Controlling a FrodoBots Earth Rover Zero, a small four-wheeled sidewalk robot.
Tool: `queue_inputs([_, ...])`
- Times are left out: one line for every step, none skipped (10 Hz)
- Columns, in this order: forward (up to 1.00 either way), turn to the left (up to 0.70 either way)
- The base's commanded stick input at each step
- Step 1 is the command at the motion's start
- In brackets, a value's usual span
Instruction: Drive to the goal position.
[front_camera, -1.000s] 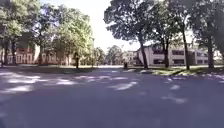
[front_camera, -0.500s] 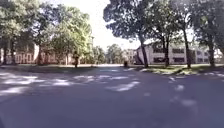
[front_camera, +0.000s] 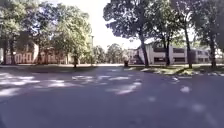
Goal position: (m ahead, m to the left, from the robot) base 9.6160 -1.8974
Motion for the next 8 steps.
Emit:
queue_inputs([0.45, 0.0])
queue_inputs([0.45, 0.0])
queue_inputs([0.45, 0.0])
queue_inputs([0.45, 0.0])
queue_inputs([0.45, 0.0])
queue_inputs([0.45, 0.0])
queue_inputs([0.45, 0.0])
queue_inputs([0.45, 0.0])
